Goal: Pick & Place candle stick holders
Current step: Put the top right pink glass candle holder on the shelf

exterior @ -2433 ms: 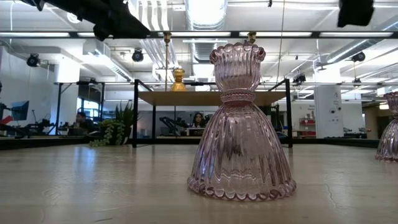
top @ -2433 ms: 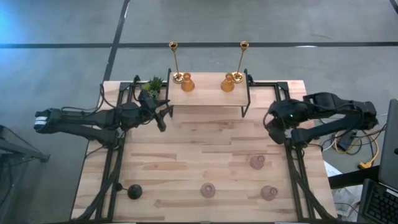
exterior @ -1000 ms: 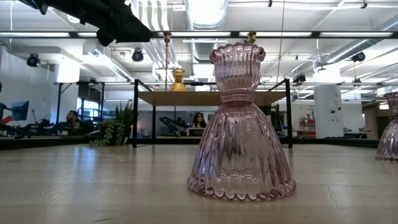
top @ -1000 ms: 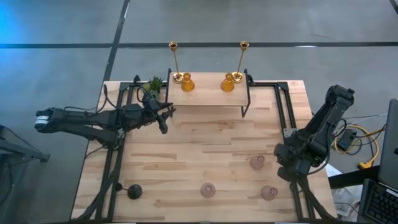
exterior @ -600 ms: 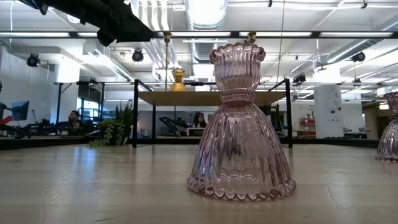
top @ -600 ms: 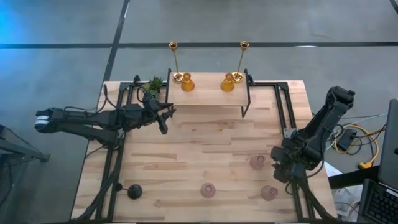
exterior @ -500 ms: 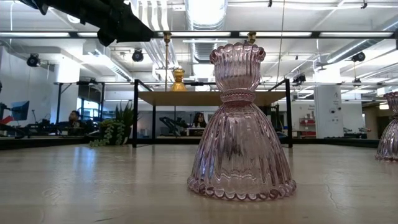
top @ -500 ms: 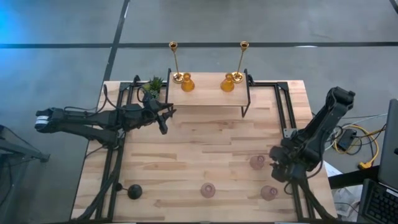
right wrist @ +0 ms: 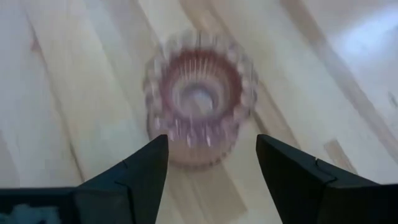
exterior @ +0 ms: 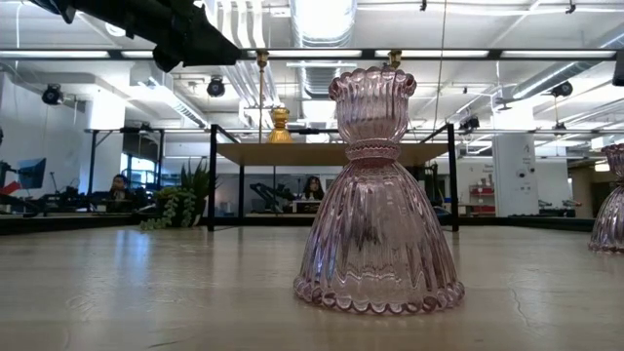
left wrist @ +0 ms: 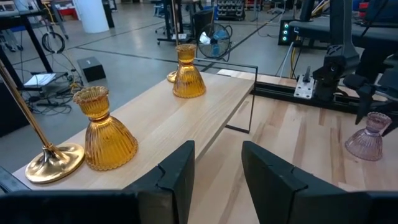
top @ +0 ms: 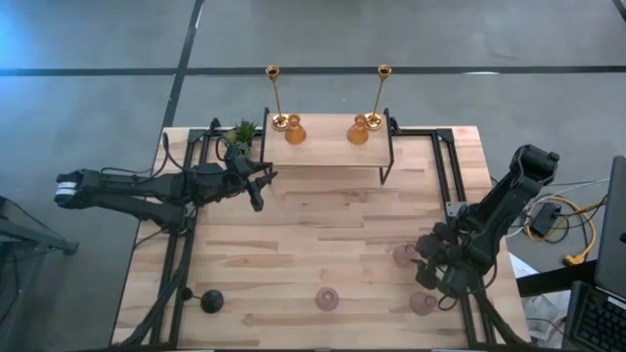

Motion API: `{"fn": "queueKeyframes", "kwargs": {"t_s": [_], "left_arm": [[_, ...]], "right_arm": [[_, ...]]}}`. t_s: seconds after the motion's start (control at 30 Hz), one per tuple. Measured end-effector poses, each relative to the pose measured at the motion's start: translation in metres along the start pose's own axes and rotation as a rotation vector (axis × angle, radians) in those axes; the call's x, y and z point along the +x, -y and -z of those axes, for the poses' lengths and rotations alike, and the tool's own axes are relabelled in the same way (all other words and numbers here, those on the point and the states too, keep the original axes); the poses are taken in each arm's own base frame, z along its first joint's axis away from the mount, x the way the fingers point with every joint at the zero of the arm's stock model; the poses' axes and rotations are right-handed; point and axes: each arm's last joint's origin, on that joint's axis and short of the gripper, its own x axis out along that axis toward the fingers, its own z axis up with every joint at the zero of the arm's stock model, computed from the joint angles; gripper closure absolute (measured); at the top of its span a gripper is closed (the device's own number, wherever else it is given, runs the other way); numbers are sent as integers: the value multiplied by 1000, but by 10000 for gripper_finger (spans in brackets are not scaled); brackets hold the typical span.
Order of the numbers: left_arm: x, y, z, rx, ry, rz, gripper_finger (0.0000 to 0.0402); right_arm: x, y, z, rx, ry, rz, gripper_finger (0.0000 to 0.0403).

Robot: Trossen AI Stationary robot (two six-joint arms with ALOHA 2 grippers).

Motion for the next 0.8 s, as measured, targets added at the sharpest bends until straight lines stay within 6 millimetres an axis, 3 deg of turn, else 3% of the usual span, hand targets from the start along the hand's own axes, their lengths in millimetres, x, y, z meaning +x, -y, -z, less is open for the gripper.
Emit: {"fn": "queueKeyframes", "kwargs": {"t_s": [0.8], "left_arm": [[0, 1, 0, 15, -1, 27, 264]], "right_arm": [[24, -20, 0, 127, 242, 18, 222]]}}
